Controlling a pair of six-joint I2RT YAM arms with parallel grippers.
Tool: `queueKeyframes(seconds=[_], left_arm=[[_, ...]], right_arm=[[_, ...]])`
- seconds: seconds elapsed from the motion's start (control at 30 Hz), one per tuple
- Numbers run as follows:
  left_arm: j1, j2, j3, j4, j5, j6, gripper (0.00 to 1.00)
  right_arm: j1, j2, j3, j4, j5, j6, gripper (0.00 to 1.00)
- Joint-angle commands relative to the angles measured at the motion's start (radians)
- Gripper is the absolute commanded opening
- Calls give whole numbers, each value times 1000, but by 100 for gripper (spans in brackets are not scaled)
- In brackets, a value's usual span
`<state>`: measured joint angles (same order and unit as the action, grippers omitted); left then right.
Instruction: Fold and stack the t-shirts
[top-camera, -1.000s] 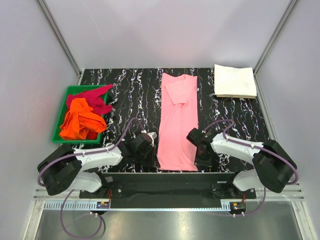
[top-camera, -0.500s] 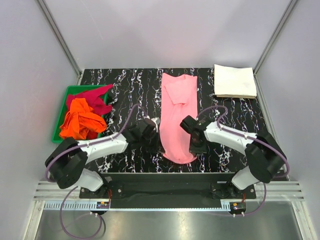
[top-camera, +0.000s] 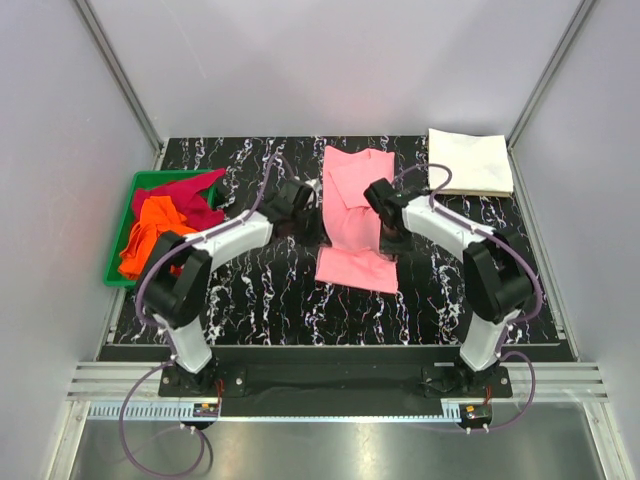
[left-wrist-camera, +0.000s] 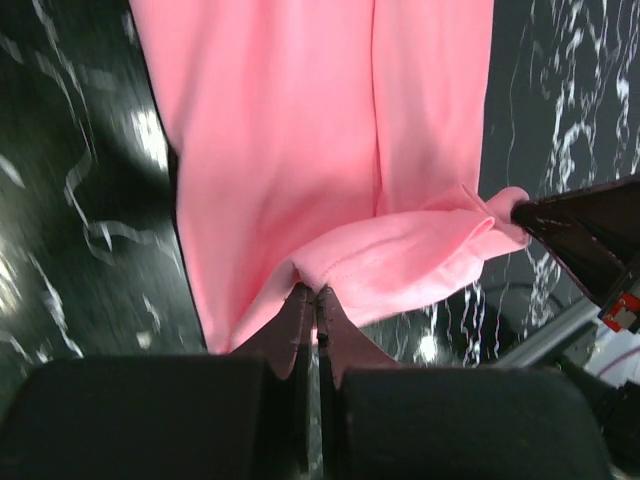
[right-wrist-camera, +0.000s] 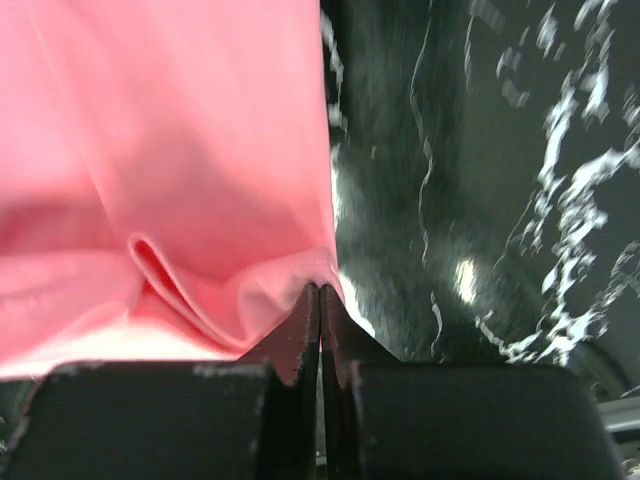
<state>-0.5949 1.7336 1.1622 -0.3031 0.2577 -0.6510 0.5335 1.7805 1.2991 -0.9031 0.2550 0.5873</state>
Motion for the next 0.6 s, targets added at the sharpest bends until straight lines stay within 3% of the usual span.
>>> queueKeyframes(seconds=[0.0, 0.57], left_arm=[[29, 76, 141, -43, 3, 74, 0], [139, 328, 455, -53, 31, 126, 0]], right_arm=[[-33, 60, 129, 3, 59, -83, 0], [-162, 295, 518, -3, 64, -225, 0]])
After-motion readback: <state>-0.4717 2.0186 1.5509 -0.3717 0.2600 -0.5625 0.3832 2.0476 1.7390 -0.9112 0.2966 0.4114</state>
